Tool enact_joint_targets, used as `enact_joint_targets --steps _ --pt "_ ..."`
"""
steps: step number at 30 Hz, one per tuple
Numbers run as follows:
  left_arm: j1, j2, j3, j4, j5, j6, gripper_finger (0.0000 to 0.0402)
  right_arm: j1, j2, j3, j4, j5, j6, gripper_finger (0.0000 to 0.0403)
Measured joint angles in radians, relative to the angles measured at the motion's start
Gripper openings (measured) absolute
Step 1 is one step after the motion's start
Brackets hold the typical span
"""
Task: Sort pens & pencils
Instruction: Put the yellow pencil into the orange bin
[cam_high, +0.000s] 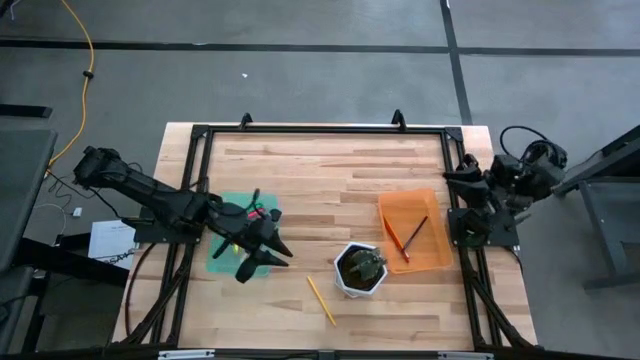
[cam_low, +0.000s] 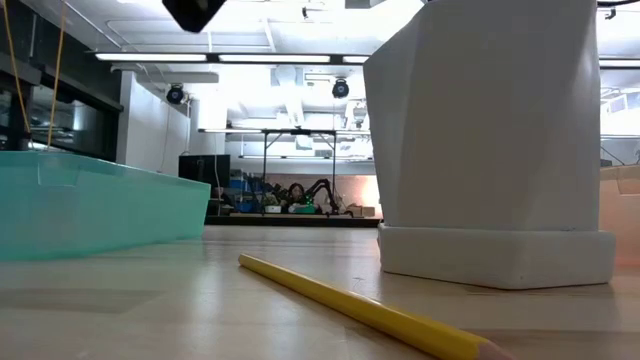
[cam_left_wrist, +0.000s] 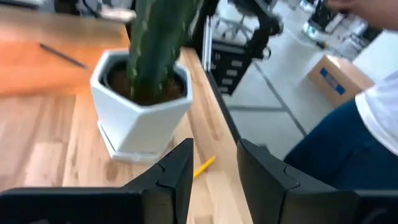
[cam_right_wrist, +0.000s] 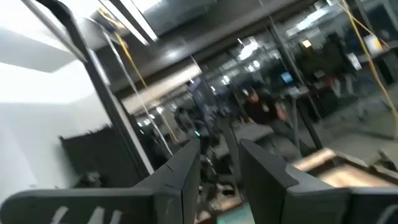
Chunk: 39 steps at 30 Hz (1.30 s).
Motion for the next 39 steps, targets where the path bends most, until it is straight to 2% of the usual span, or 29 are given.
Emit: enact_joint_targets --steps 9,18,23,32,39 --pt "-0.019 0.097 0.0 -0.004 0.047 -0.001 0.0111 0.0 -0.06 0.0 -0.204 0.035 0.173 0.0103" --pt "-0.062 0.205 0.005 -0.009 -0.008 0.011 0.0111 0.0 -0.099 0.0 -0.23 0.053 0.176 0.0103" --pt "-0.061 0.288 0.07 -0.016 -0.006 0.046 0.0111 0.0 -0.099 0.0 -0.23 0.052 0.177 0.0103" --pt "-0.081 0.417 0.237 -0.292 -0.013 0.181 0.011 0.0 -0.099 0.0 -0.241 0.045 0.203 0.0103" --pt "-0.108 0.499 0.311 -0.328 -0.038 0.238 0.011 0.0 -0.098 0.0 -0.247 0.042 0.201 0.0103"
